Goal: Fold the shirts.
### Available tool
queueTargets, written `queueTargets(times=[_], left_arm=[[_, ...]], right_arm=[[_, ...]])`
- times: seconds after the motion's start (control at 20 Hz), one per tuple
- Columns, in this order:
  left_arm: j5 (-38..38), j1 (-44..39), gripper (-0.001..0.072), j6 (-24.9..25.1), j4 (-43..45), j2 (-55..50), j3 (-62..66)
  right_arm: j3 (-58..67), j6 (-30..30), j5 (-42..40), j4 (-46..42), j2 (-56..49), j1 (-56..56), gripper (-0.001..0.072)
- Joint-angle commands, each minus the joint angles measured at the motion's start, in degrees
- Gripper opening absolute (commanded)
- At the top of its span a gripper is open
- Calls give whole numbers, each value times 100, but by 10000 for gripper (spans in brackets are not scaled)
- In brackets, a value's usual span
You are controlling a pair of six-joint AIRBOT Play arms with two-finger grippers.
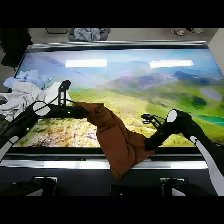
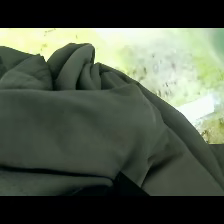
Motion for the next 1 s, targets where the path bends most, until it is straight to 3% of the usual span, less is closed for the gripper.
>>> queueTargets(times=[0.0,0.15,0.4,0.5,0.65,0.8,0.95], left_arm=[[-7,28,34,0,-4,7,35],[-9,203,34,186,-2,247,503],[-17,964,33,358,20,1493,2061],[-13,1381,33,153,20,2243,2299],[-501,1687,33,-293,20,3119,2277],[-1104,1672,33,-304,31,3663,2277],[-1821,1672,33,-369,627,4050,2277]], right_arm=[[59,-57,-109,170,-92,-17,41],[846,-114,-90,-520,422,-17,40],[3893,-61,-796,-3250,2076,-17,39],[4784,168,-1292,-3893,2747,-17,40],[5125,835,-1327,-3668,3582,-17,39],[5125,850,-308,-3565,3915,-17,39],[5125,533,516,-3582,3974,-17,40]])
